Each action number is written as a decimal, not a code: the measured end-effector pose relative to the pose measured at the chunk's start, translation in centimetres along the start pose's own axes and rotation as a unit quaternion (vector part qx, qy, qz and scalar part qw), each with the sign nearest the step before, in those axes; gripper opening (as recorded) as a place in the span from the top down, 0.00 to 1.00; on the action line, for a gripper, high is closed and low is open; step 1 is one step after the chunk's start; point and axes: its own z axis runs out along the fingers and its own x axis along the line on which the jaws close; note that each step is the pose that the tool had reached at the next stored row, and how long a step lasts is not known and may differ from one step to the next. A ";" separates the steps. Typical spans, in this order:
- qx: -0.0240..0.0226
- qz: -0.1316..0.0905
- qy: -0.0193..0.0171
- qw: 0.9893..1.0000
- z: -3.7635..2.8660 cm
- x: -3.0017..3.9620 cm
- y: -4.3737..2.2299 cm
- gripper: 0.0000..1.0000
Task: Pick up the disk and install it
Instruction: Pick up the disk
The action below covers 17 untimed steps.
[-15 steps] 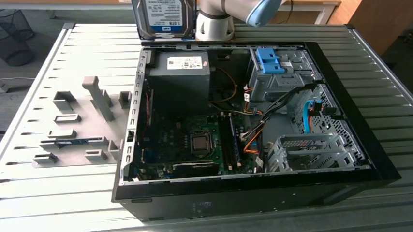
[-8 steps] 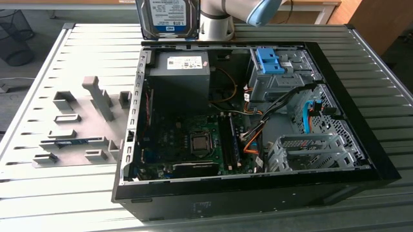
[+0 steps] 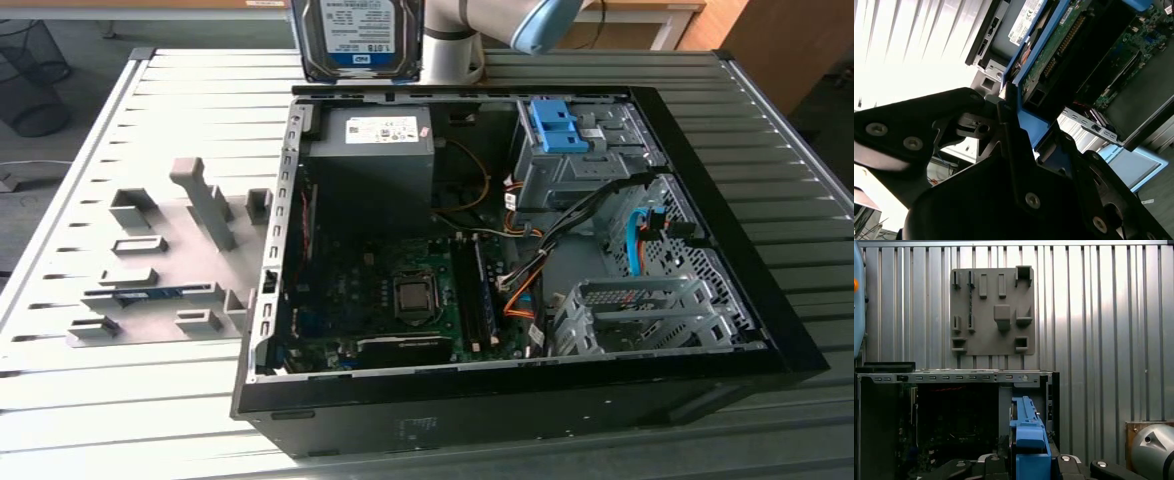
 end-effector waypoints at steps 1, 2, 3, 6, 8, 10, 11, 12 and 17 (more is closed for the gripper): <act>0.000 0.000 0.000 1.000 0.00 0.00 -0.07 0.63; 0.000 0.000 0.000 1.000 0.00 0.00 -0.14 0.63; 0.000 0.000 0.000 1.000 0.00 -0.01 -0.21 0.63; 0.000 0.000 0.000 1.000 0.00 -0.01 -0.43 0.63; 0.000 0.000 0.000 1.000 0.00 -0.02 -0.58 0.63; 0.000 0.000 0.000 1.000 -0.01 -0.02 -0.72 0.63; 0.000 0.000 0.000 1.000 -0.01 -0.02 -0.79 0.63; 0.000 0.000 0.000 1.000 0.00 -0.02 -0.85 0.63; 0.000 0.000 0.000 1.000 0.00 -0.04 -1.24 0.63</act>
